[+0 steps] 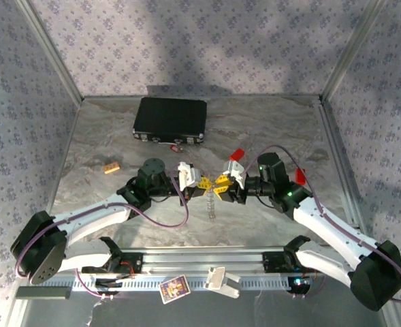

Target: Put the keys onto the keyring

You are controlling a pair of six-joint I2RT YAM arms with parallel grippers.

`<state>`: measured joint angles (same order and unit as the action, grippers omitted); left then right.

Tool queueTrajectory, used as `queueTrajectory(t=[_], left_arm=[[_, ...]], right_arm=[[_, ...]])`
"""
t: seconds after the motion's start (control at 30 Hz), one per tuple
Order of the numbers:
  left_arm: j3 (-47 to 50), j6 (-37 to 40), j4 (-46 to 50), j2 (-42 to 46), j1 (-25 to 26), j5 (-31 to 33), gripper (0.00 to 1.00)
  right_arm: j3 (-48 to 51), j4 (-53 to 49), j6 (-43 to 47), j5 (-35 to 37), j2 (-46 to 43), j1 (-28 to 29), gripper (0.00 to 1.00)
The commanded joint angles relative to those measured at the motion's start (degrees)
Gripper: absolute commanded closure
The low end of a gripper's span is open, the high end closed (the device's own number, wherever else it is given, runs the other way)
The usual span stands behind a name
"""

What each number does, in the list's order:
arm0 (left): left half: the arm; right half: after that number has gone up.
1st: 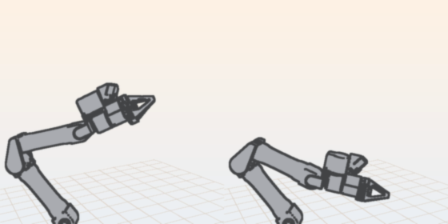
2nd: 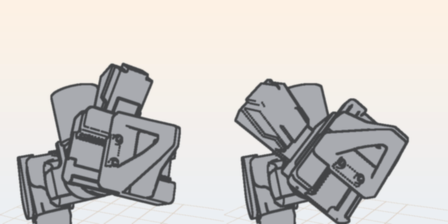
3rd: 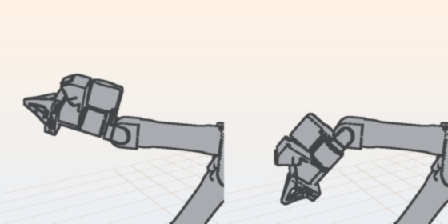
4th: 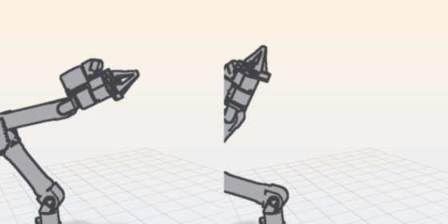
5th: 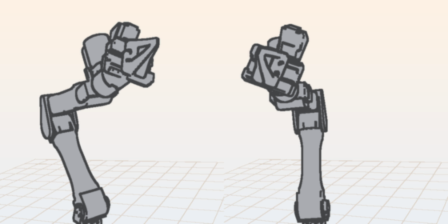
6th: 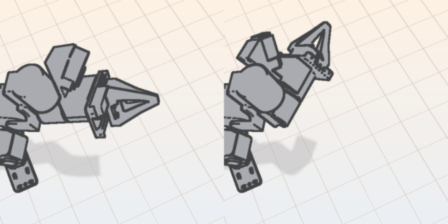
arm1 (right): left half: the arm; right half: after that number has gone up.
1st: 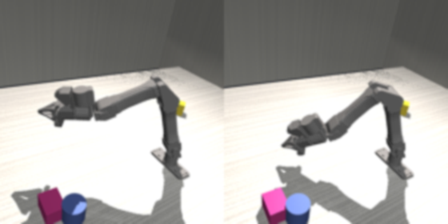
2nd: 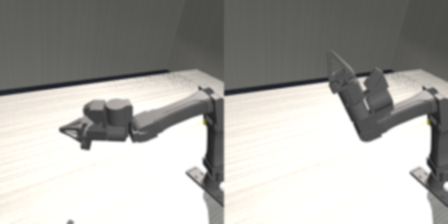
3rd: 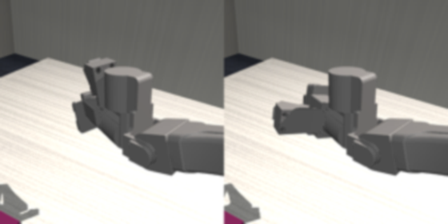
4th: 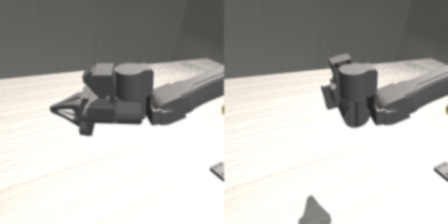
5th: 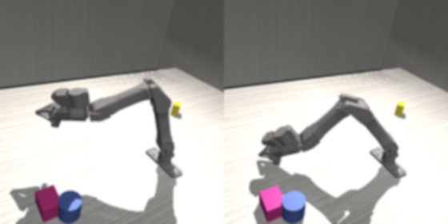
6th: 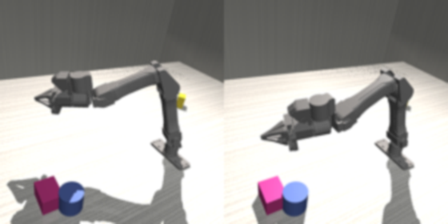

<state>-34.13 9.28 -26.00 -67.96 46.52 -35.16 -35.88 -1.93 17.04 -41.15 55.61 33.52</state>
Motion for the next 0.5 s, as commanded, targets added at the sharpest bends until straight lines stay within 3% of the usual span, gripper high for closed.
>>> queueTrajectory(t=[0.0, 0.47], left_arm=[[0.12, -0.89, -3.85, 0.91, 0.11, -2.02, 1.0], [0.03, -1.31, -3.77, 0.91, 0.22, -2.03, 1.0]], right_arm=[[-1.66, 2.05, 0.41, -0.62, 0.11, 0.58, 0.73], [-2.56, 1.96, 1.07, -1.26, 0.66, 1.2, 0.96]])
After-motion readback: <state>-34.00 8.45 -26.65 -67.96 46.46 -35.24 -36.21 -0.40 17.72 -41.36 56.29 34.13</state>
